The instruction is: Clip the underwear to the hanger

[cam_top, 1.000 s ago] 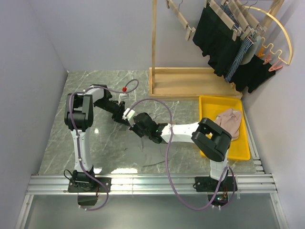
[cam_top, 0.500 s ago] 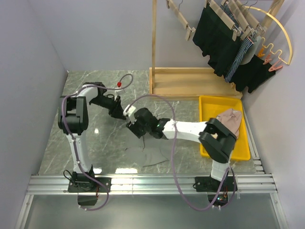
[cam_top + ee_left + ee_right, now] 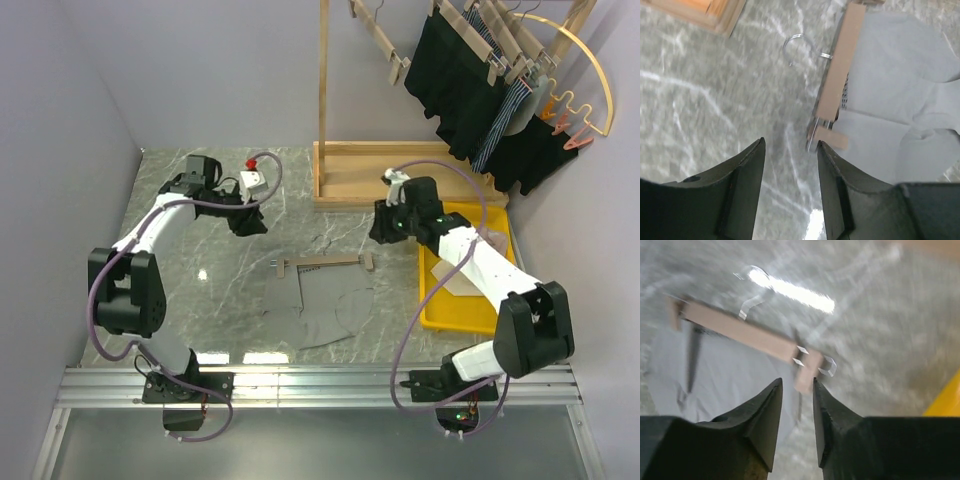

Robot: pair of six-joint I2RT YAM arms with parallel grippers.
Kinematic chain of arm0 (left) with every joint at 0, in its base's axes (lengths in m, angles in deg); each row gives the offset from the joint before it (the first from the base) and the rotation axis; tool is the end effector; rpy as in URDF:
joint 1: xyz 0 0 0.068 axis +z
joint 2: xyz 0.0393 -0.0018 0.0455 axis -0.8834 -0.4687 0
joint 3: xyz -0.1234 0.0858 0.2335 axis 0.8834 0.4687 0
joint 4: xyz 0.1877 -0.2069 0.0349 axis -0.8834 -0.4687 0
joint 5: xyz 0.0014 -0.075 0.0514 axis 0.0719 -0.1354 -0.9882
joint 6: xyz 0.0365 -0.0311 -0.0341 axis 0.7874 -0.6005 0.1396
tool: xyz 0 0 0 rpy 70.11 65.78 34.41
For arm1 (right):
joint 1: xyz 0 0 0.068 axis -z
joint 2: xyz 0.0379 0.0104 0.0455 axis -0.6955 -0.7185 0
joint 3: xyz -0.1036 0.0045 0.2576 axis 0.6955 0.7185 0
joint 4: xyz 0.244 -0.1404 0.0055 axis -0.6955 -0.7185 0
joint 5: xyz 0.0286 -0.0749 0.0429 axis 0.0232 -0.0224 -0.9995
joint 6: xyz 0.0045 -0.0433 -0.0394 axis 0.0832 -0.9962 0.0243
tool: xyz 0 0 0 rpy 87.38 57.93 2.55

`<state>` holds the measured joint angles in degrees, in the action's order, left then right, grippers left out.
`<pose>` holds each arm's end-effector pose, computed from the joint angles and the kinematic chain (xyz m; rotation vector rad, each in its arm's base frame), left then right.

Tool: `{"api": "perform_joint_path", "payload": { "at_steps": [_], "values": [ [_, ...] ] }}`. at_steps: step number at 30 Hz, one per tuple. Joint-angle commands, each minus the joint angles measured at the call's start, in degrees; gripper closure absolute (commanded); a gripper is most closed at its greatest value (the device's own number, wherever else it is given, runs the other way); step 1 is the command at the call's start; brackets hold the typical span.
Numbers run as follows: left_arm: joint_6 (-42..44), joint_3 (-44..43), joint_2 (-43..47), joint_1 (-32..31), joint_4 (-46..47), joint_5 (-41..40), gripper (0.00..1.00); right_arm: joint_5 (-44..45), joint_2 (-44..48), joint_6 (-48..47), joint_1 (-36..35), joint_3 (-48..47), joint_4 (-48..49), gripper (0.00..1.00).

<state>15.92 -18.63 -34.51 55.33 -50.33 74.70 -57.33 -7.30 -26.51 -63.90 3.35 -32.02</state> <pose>0.3604 -0.0755 0.2558 1.2086 1.9021 -0.7953 0.3083 0.1237 0.2588 -0.4593 2.2618 0.5407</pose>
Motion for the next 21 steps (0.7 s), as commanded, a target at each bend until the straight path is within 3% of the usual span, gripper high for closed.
{"api": "perform_joint_path", "payload": {
  "at_steps": [1, 13, 21],
  "values": [
    [-1.7, 1.3, 2.5, -2.9, 4.5, -1.5, 0.49, -3.6, -1.2, 3.4, 5.2, 0.6, -5.2, 0.62],
    [-10.3, 5.2, 5.5, -8.0, 13.9, -3.2, 0.48, -7.8, -14.2, 6.1, 9.6, -1.9, -8.6, 0.66],
    [-13.2, 4.1, 5.9, -8.3, 14.2, -4.1, 0.48, -11.4, -19.4, 8.0, 10.6, -2.4, -5.9, 0.67]
  ]
}}
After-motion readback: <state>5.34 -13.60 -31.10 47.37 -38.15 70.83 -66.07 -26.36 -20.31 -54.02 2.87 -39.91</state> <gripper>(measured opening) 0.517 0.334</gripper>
